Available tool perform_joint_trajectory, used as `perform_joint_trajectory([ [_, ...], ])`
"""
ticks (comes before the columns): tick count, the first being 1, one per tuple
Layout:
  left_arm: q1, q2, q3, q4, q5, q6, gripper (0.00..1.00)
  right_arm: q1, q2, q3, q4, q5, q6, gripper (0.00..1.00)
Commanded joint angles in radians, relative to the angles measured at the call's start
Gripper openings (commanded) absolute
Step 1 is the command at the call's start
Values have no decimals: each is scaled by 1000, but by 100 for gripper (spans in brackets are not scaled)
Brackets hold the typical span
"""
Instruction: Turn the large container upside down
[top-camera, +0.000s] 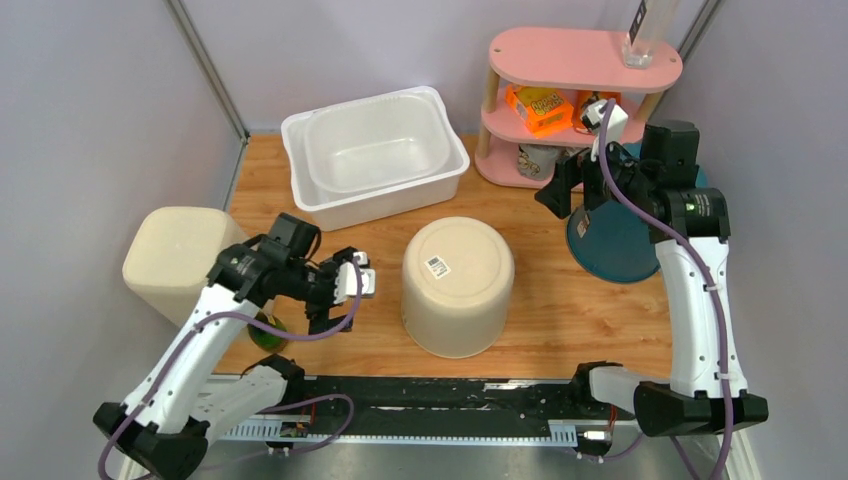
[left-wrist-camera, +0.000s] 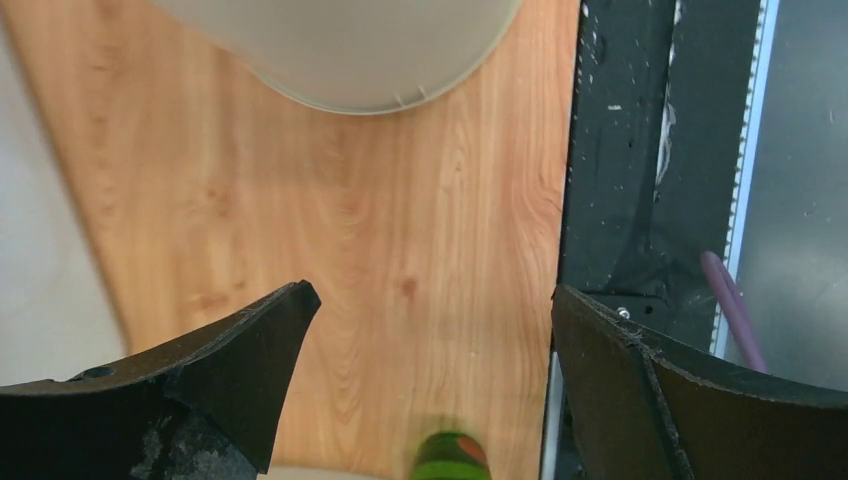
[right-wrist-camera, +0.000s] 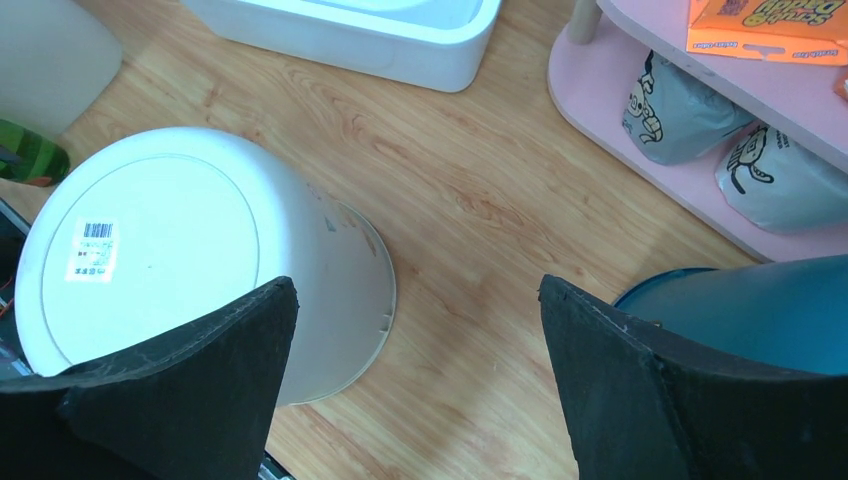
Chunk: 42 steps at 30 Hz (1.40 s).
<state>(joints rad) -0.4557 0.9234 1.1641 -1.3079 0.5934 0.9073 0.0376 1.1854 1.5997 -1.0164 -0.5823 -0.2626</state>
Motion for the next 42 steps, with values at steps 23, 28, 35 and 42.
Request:
perform_joint_trajectory([
  [23,-499,427,-373,1452,-242,-230,100,5,61,205,15,11,50,97],
  [28,-487,552,-295,1454,-37,-160,100,6,86,202,47,-78,66,97],
  [35,-560,825,-23,1495,15,-170,100,8,141,237,95,-135,111,96],
  [42,-646,969,161,1528,-22,-202,100,8,144,204,124,-141,129,96],
])
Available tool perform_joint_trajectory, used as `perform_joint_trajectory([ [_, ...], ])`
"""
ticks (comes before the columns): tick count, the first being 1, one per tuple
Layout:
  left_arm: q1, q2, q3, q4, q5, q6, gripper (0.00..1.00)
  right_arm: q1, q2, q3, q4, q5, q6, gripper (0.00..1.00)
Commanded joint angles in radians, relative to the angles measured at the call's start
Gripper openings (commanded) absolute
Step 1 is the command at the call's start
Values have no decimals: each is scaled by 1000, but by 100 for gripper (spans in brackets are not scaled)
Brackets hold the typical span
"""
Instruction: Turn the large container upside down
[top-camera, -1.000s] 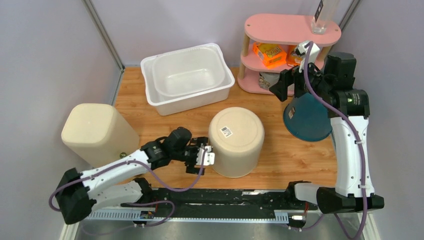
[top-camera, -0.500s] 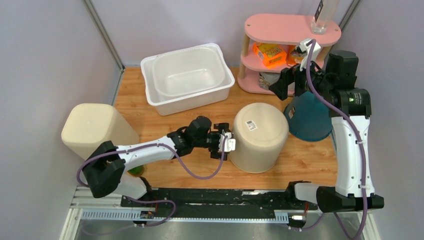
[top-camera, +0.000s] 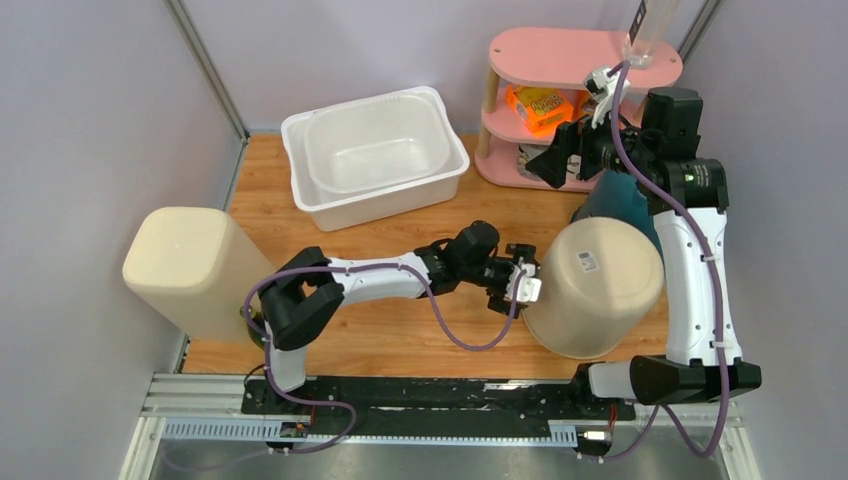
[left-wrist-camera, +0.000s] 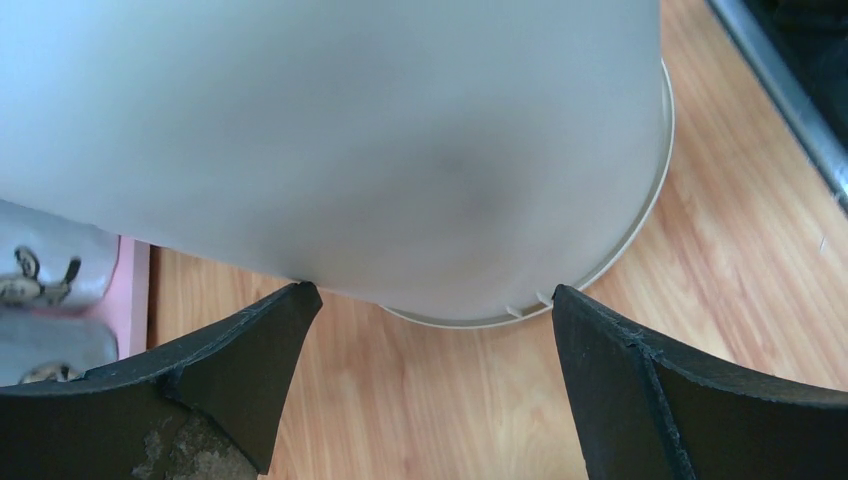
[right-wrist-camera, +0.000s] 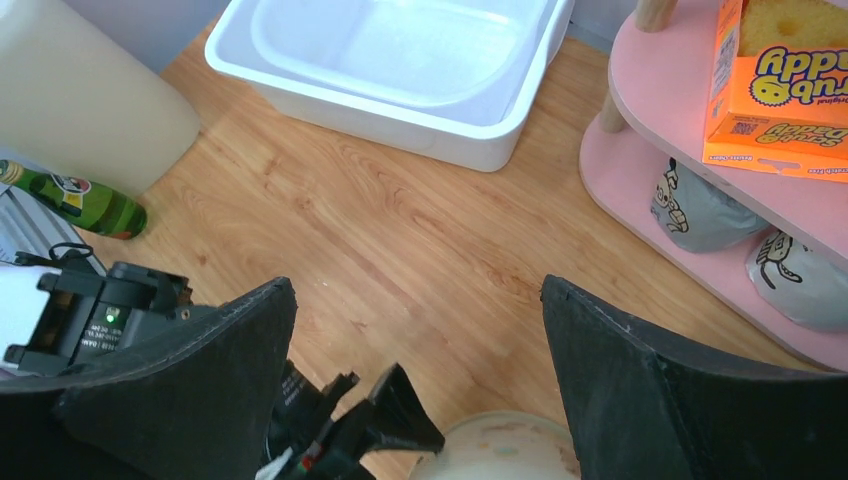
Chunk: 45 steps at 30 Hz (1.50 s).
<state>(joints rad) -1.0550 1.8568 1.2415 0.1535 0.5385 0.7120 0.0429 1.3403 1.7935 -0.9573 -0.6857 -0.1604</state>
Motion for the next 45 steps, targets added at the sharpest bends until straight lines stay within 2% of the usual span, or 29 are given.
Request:
perform_joint_trajectory([
  [1,-59,42,92,79,25,-17,100,3,-10,2,69,-39,28,96],
  [7,-67,20,90,81,-80,-105,100,10,19,3,90,-32,38,96],
  [11,-15,-139,-65,60,-127,-150,100,32,46,15,89,16,14,95],
  [15,48,-369,-168,-53,-198,-169,100,101,93,22,106,135,-54,95],
  [17,71,-502,-166,-160,-266,-174,100,149,129,22,126,190,-76,95],
  [21,129,-616,-81,-482,-412,-222,100,264,251,71,154,290,-126,94],
  [24,258,-654,2,-672,-418,-320,100,358,344,123,187,392,-162,93],
  [27,431,-682,83,-834,-384,-407,100,392,441,184,237,432,-13,91],
  [31,562,-691,108,-879,-377,-418,100,428,561,263,274,448,193,93],
  [35,605,-626,163,-846,-357,-412,100,433,677,356,273,484,351,94],
  [38,606,-498,258,-836,-316,-406,100,417,712,409,275,495,385,94],
  [41,607,-367,340,-800,-333,-418,98,391,680,449,278,466,377,94],
  [45,605,-152,502,-760,-329,-458,90,371,576,384,304,476,329,95],
])
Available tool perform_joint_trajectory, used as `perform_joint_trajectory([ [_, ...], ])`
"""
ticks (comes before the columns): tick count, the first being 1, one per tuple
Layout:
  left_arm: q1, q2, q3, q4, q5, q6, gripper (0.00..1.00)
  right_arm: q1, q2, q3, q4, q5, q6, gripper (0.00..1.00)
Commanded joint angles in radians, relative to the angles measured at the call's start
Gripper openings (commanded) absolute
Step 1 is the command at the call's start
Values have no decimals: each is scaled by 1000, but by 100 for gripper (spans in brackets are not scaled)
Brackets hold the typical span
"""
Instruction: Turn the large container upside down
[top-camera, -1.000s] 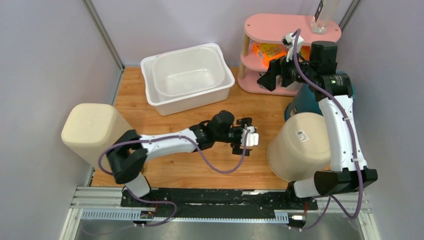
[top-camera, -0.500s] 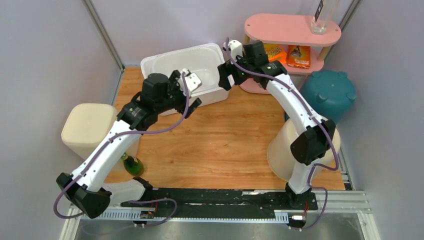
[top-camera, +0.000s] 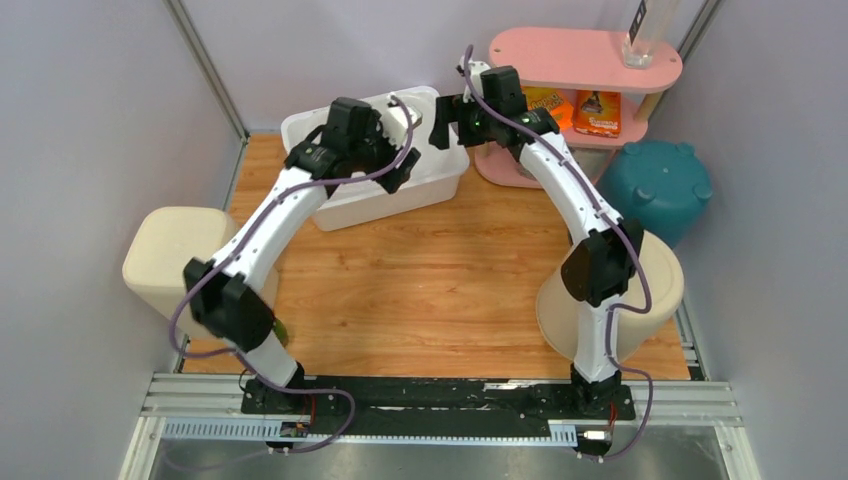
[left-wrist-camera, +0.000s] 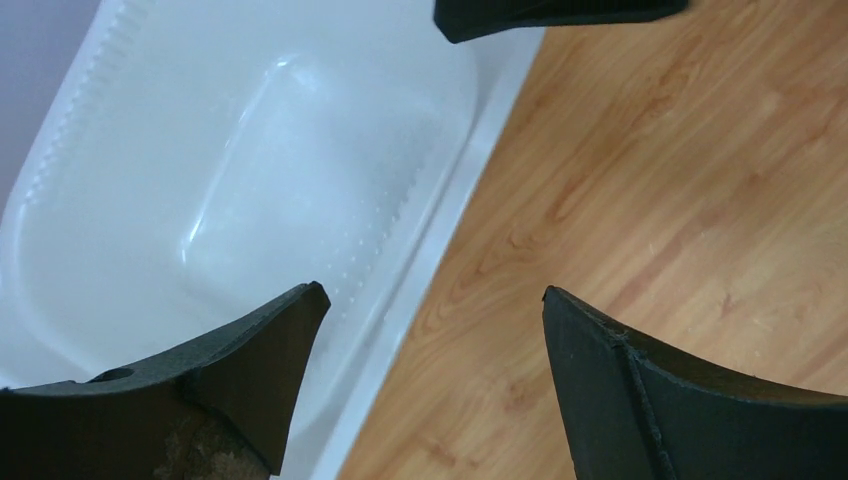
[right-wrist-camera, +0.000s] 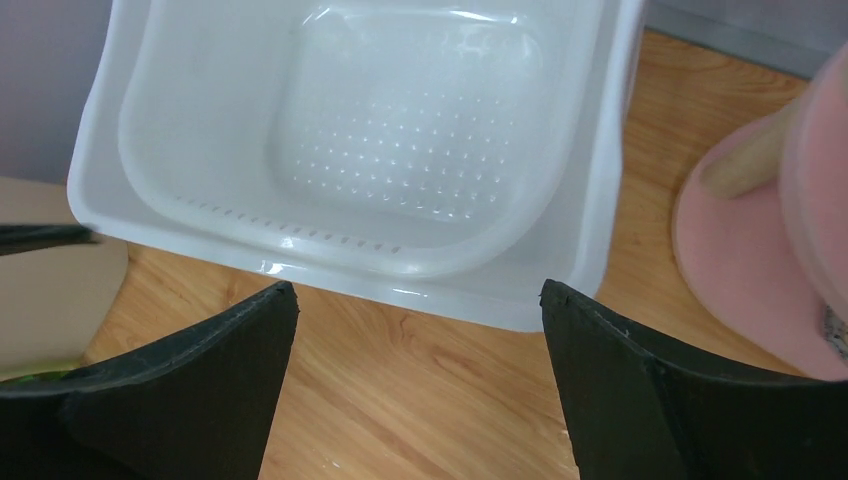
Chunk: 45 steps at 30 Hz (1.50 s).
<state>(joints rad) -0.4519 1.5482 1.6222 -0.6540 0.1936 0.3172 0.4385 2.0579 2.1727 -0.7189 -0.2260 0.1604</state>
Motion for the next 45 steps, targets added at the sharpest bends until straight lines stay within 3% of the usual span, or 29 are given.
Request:
perform_joint_trajectory([
  [1,-2,225,181,67,15,-92,89,-25,-171,-33,78,34,-2,95],
  [7,-57,471,423,134,4,-125,89,-42,-280,-178,92,70,-10,96],
  [10,-75,574,511,163,-100,-146,89,-44,-287,-191,95,52,-1,96],
  [15,-95,650,534,176,-182,-154,84,-44,-301,-198,100,25,3,95],
  [23,-112,682,477,146,-151,-144,80,-53,-296,-188,111,37,-5,95],
  [29,-127,674,482,139,-159,-127,55,-63,-284,-160,118,46,-17,95],
  [31,-126,656,491,129,-143,-119,40,-68,-286,-159,119,47,-21,95],
  [34,-127,628,532,99,-126,-104,27,-77,-291,-164,120,49,-26,95],
  [37,-126,590,601,51,-128,-80,4,-85,-297,-168,122,52,-31,95],
  [45,-114,422,620,99,-186,-19,0,-102,-291,-152,127,53,-35,95],
])
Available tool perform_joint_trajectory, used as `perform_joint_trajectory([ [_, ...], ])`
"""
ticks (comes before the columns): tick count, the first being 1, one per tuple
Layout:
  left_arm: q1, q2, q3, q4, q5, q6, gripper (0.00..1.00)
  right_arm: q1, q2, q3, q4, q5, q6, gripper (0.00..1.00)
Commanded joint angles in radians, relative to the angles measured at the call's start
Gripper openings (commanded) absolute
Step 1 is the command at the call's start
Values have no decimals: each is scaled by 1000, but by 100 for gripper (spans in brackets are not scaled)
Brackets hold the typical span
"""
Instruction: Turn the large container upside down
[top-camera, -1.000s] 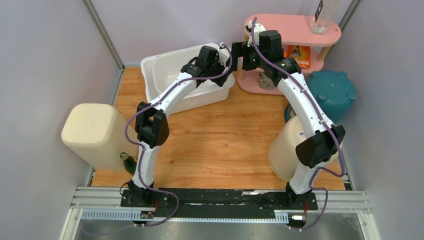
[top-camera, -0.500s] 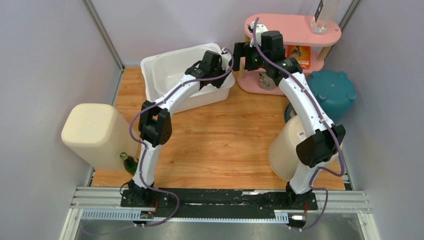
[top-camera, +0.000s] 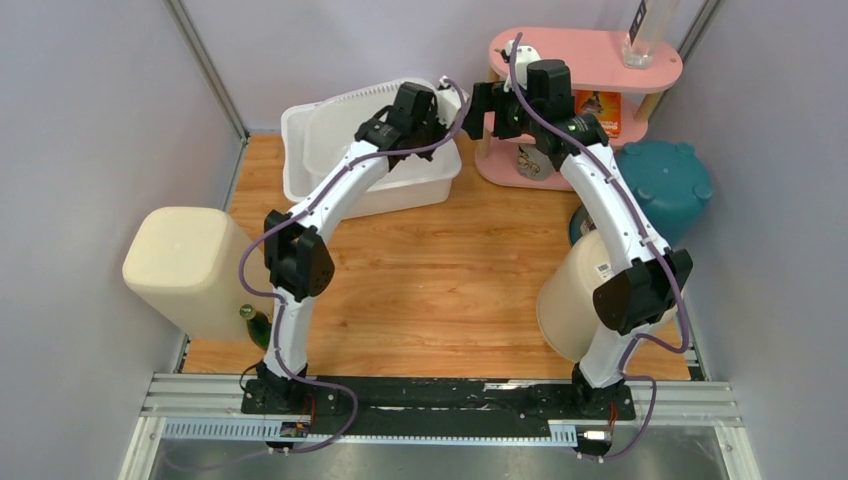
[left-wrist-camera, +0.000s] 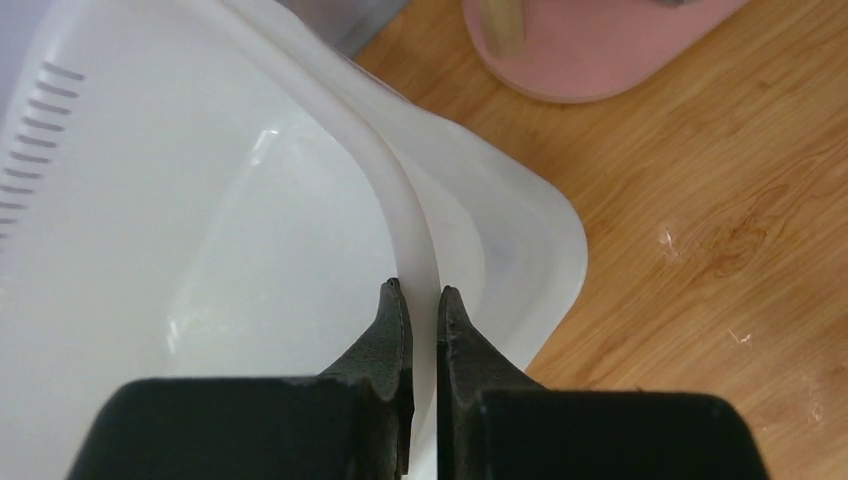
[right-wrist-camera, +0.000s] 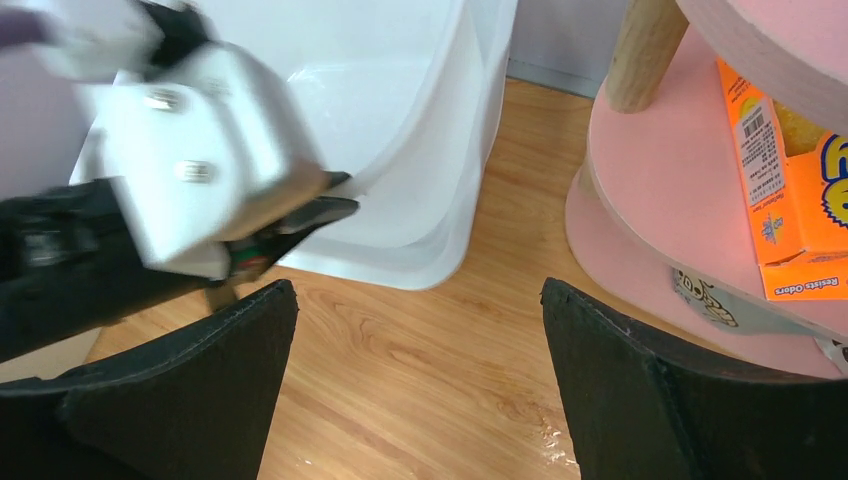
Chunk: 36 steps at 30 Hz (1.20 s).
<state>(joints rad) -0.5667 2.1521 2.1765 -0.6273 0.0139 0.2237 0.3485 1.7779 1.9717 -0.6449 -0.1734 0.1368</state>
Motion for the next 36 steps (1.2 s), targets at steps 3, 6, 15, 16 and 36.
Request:
perform_joint_trajectory([
  [3,2,-255,72,98,-24,108,0,-18,-8,58,55,4,-15,96],
  [6,1,-306,98,90,-35,140,0,-26,-6,71,56,7,-17,96],
  [15,-58,-492,136,-64,33,193,0,-53,-9,96,63,23,-31,96],
  [16,-69,-504,137,-80,50,203,0,-55,-9,97,63,25,-29,96],
  [36,-394,-888,-304,-279,131,121,0,-73,-68,160,111,124,-166,96],
])
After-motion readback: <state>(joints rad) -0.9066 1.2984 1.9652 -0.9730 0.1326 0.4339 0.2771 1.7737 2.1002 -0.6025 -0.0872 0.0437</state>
